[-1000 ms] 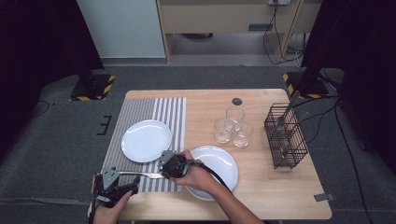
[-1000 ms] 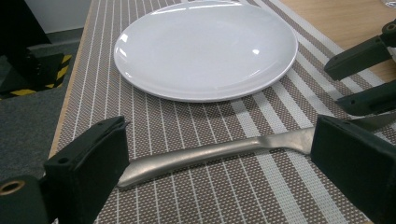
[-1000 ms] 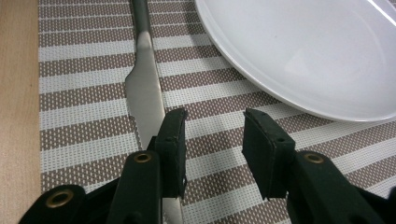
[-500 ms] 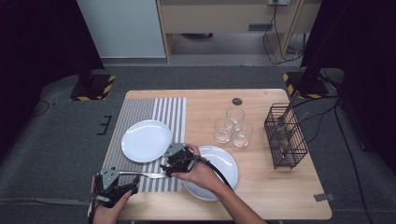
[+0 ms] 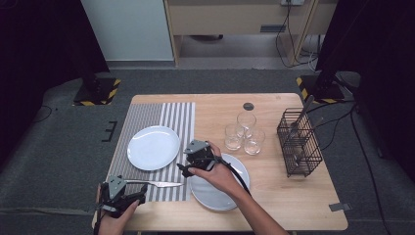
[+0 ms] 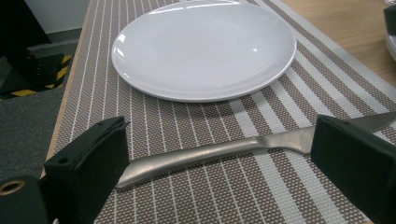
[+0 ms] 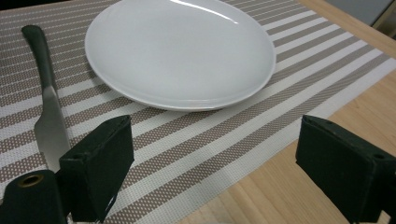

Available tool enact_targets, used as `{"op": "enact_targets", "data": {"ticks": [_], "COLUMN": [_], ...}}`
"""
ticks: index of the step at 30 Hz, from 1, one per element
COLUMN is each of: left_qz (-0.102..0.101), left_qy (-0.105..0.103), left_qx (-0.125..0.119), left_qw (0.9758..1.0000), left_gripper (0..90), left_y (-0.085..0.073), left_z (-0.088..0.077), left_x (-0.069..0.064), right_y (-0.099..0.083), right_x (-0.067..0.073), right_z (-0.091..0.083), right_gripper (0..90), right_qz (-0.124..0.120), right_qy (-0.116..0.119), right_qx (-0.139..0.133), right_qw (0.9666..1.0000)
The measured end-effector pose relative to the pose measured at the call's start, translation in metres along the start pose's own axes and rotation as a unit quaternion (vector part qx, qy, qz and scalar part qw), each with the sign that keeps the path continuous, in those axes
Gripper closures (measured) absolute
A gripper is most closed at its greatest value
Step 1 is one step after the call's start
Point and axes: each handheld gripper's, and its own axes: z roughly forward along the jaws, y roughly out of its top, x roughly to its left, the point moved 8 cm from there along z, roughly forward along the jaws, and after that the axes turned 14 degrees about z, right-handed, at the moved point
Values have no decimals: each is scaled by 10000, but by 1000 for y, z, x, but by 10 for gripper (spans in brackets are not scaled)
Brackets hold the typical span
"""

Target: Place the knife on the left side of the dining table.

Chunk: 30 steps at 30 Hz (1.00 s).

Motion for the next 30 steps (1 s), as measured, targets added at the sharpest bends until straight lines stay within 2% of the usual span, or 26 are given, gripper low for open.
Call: {"op": "enact_targets", "data": {"ticks": [12, 13, 19, 30], "left_qz": [27, 29, 32, 55], "left_qy": [-7, -11, -22, -43], "left_qx": [13, 16, 21, 27], "left_qw": [10000, 10000, 10000, 10000], "left_gripper": [37, 37, 37, 37], "left_y": [0, 0, 0, 0], "left_z": [1, 1, 1, 1], "left_x": [-1, -1, -2, -4], "right_y": [13, 14, 15, 16], "right_x": [-26, -32, -50, -67], "right_z": [-28, -34, -47, -66], "right_gripper": [105, 101, 93, 81], "right_qz": [175, 232, 384, 533], "right_qy": [-242, -321, -507, -676], "right_qx": [-390, -440, -569, -707], "right_qw": [9988, 9982, 9964, 9938]}}
